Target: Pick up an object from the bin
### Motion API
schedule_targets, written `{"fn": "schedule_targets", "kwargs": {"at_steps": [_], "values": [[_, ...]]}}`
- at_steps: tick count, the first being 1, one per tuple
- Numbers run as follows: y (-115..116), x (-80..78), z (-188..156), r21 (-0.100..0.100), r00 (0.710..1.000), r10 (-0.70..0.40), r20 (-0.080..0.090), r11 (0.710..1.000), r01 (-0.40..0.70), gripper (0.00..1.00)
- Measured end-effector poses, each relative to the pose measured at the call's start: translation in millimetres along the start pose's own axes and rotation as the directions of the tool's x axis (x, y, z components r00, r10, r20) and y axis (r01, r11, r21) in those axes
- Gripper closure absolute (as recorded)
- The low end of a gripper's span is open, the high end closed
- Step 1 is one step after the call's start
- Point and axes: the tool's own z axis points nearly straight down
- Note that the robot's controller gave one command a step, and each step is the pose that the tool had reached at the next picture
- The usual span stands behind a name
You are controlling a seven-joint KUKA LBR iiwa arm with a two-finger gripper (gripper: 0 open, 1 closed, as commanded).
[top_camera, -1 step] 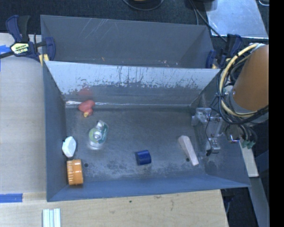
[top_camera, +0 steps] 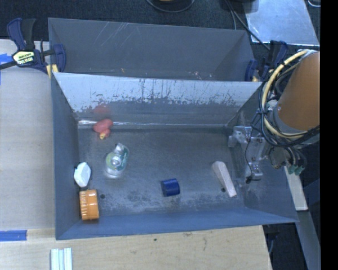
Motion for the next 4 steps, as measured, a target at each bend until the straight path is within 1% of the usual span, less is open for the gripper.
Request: {"fn": "schedule_targets", "kwargs": {"at_steps": [1, 2, 3, 4], "values": [[-52, -27.5, 140, 0.001, 0.981, 0.192, -0.001, 0.981, -0.192, 0.0], [-42, -54.3, 80, -0.002, 0.896, 0.444, 0.009, 0.896, -0.444, 0.0], [-50, -24.8, 143, 0.001, 0.91, 0.414, 0.002, 0.91, -0.414, 0.0], [-49, -24.8, 173, -0.005, 0.767, 0.642, 0.008, 0.767, -0.642, 0.0]]}}
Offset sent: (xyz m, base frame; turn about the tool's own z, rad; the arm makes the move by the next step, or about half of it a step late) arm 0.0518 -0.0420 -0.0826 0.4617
